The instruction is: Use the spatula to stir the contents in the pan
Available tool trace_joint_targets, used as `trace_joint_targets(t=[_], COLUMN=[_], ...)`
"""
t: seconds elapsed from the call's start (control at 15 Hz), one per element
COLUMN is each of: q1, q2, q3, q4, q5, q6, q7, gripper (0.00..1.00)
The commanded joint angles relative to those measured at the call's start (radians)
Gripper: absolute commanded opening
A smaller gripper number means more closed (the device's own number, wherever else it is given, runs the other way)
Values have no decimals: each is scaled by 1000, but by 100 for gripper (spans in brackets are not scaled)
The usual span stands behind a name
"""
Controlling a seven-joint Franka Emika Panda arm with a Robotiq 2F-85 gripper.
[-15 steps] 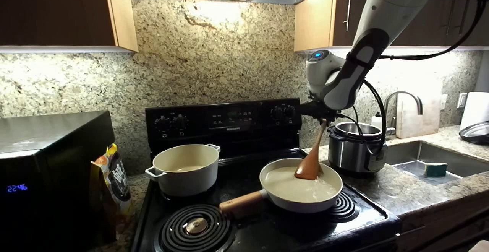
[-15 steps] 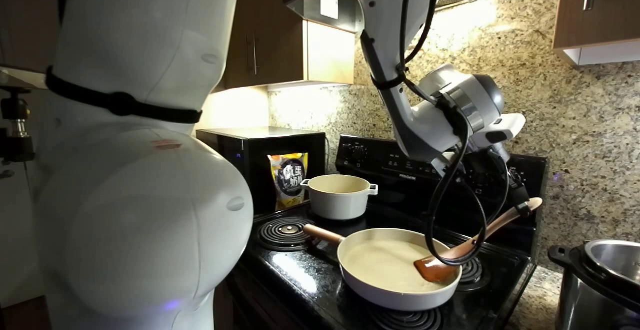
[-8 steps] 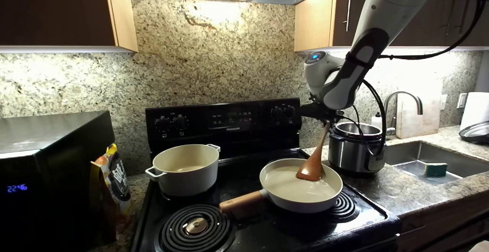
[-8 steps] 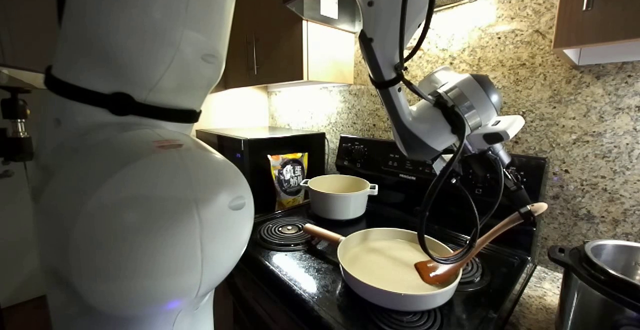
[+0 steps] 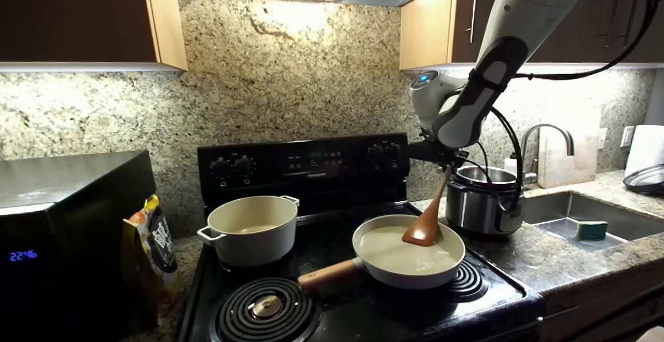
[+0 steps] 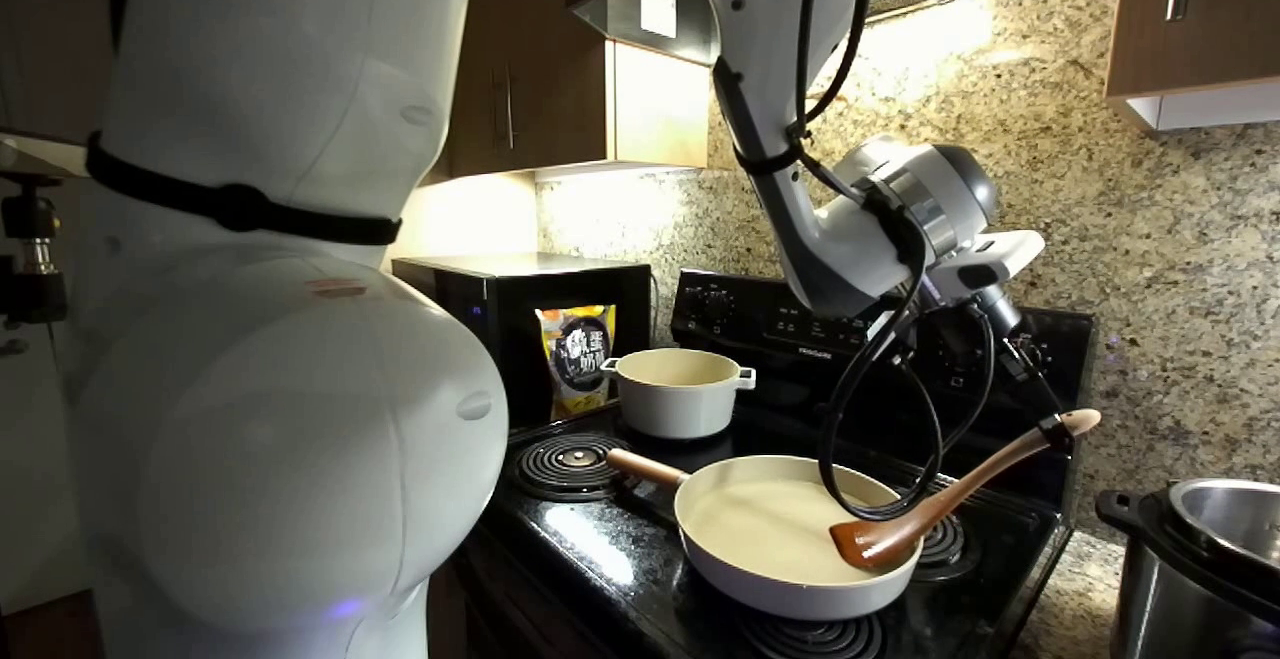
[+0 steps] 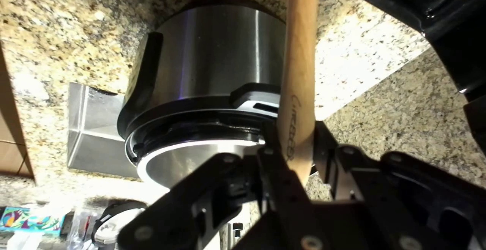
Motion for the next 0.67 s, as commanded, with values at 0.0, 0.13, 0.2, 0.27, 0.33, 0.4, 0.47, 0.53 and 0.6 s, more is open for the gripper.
trace_joint_targets(t=[0.0,0.13,0.2,0.27,0.33,0.4,0.47,0.53,0.6], q1=[-3,-6,-9,-10,-13,-16,-20,-24,-33], q2=[-25,-26,-26,-26,-28,-39,-46,-53,-61], q3=[14,19,22,24,25,22,17,13,7], q4=[-10,-9,-10,-10,-16,-35,-48,-59,-74], q5=[-39,-34,-27,-25,-26,-35,-48,-56,-70], q6=[-48,-59,-60,-59,-49,-34,-26,-18,-6], q7=[67,72,63,56,49,46,48,46,40], gripper=[12,12,12,12,12,12,12,12,12])
